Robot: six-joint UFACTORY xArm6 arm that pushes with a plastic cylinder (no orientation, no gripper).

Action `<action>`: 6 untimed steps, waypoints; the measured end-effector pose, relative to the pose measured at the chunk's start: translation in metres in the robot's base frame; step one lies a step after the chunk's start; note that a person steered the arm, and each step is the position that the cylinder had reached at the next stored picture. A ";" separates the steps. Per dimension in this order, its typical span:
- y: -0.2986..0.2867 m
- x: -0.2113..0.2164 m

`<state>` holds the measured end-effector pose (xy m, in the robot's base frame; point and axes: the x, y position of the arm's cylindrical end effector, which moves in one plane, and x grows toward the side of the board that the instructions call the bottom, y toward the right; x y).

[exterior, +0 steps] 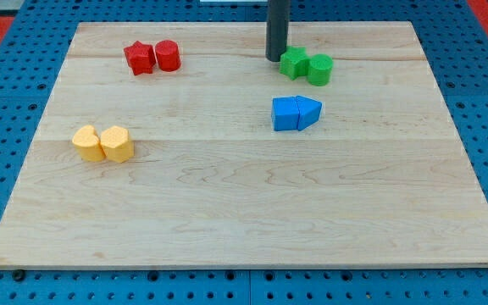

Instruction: Push the red blocks towards the left side of the board

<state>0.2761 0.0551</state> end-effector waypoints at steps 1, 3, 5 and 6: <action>-0.013 0.002; -0.166 -0.002; -0.166 -0.002; -0.209 -0.002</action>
